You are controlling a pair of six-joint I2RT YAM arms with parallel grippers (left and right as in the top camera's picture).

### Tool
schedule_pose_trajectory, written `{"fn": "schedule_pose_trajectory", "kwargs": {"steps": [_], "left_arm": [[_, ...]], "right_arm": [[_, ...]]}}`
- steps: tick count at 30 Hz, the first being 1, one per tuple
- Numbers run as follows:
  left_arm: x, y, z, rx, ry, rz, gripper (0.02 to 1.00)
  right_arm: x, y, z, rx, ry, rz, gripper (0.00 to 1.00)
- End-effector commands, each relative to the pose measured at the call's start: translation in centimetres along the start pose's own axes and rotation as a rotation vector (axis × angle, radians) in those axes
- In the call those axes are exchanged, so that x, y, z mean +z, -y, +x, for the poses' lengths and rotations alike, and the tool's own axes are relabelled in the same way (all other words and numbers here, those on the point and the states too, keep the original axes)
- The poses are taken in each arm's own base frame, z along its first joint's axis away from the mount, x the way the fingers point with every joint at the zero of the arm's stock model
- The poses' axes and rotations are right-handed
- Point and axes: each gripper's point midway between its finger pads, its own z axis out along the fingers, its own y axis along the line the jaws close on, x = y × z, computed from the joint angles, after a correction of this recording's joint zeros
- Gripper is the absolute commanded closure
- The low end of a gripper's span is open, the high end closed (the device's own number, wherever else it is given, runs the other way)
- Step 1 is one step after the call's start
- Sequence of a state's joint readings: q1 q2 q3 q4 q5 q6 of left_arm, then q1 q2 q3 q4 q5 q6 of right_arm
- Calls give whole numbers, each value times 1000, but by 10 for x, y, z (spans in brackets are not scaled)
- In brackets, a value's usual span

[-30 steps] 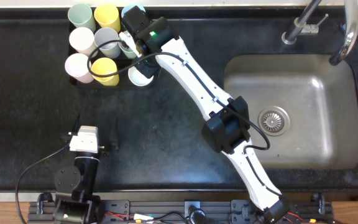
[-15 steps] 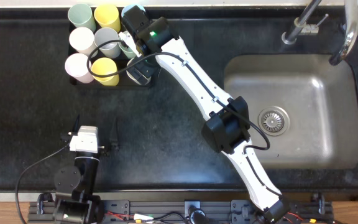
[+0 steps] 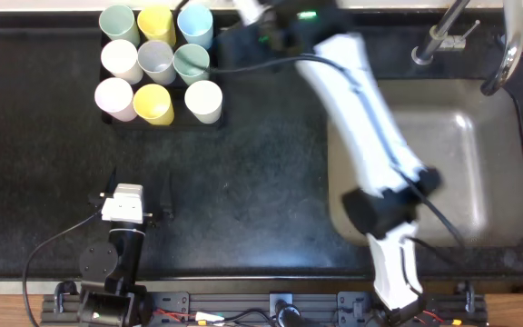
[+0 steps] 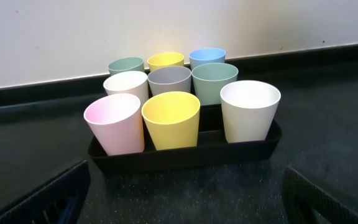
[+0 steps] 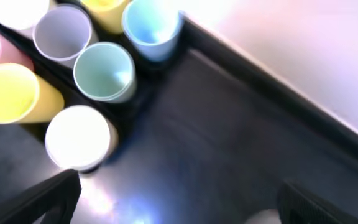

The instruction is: Store Cups

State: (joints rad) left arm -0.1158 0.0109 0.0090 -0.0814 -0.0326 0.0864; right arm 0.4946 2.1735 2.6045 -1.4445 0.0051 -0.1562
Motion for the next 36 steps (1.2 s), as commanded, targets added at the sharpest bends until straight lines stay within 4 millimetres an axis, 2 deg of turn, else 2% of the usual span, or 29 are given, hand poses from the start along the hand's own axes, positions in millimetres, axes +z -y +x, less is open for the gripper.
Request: {"fn": "schedule_pose_trajectory", "kwargs": {"steps": [1, 3, 6, 8, 12, 15, 18, 22, 24, 29, 36], "left_arm": [[0, 0, -1, 21, 5, 5, 20], [0, 0, -1, 21, 5, 5, 20], [0, 1, -1, 21, 5, 5, 20], [0, 0, -1, 21, 5, 5, 20], [0, 1, -1, 21, 5, 5, 20], [0, 1, -1, 21, 5, 5, 20], [0, 1, -1, 21, 5, 5, 20], [0, 1, -1, 21, 5, 5, 20], [0, 0, -1, 21, 5, 5, 20], [0, 0, -1, 21, 5, 5, 20], [0, 0, -1, 21, 5, 5, 18]], "right_arm": [[-85, 19, 19, 110, 27, 27, 5], [-106, 39, 40, 135, -13, 100, 3], [-134, 77, 62, 301, 7, 236, 3], [-146, 92, 95, 399, -24, 282, 3], [-153, 99, 179, 582, -85, 326, 3], [-148, 91, 224, 675, -9, 324, 3], [-139, 87, 237, 672, 201, 313, 3], [-144, 90, 234, 623, 598, 334, 3], [-147, 91, 246, 608, 734, 372, 5], [-132, 79, 289, 605, 791, 383, 3], [-106, 74, 317, 599, 832, 383, 3]]}}
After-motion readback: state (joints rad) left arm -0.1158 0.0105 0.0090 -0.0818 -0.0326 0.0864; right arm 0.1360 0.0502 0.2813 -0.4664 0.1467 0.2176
